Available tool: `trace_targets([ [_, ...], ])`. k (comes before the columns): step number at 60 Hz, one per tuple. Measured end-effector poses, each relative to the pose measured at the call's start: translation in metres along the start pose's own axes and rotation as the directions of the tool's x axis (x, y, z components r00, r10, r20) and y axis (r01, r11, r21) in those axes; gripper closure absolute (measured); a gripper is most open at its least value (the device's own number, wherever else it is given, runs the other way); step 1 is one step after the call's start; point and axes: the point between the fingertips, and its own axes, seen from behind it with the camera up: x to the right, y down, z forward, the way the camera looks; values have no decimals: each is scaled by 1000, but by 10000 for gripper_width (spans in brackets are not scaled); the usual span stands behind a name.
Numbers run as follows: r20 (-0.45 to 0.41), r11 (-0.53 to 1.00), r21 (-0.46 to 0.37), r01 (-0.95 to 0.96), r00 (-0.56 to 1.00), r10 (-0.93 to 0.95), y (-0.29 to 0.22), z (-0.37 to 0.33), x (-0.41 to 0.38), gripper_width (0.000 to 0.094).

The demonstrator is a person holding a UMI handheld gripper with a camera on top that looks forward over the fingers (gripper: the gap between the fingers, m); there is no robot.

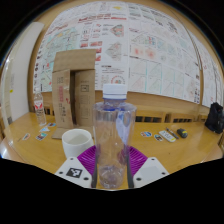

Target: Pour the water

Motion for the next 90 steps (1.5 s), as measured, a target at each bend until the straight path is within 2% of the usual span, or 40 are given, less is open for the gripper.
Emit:
trace_targets([
  [4,-23,1000,3,2,1000,-2,0,-4,5,584],
  [8,-35,1000,-19,20,999,-20,2,-7,12,584],
  [15,-146,992,-49,112,982,-118,-12,-16,55,586],
  [20,-249,961,-76,265,928,-276,-39,-20,93,586],
  [25,-343,869,-104,483,803,-488,-82,-22,122,583],
  [29,-392,746,-127,653,658,-643,-120,-19,129,585],
  [34,-404,543,-134,829,455,-794,-164,-9,116,582],
  [41,-400,140,-170,975,61,-914,-203,7,77,584],
  [46,-366,-120,-184,976,-181,-913,-204,23,49,585],
  [51,-313,-304,-190,934,-351,-883,-189,40,35,584],
  [62,-246,-557,-151,817,-576,-779,-155,65,11,586],
  [69,-245,-594,-121,796,-603,-759,-145,69,0,585],
  [78,-264,-530,-92,843,-534,-803,-152,68,-1,585],
  [84,-280,-355,-37,934,-350,-894,-174,59,5,583],
  [90,-286,-13,74,997,9,-958,-208,41,12,584],
])
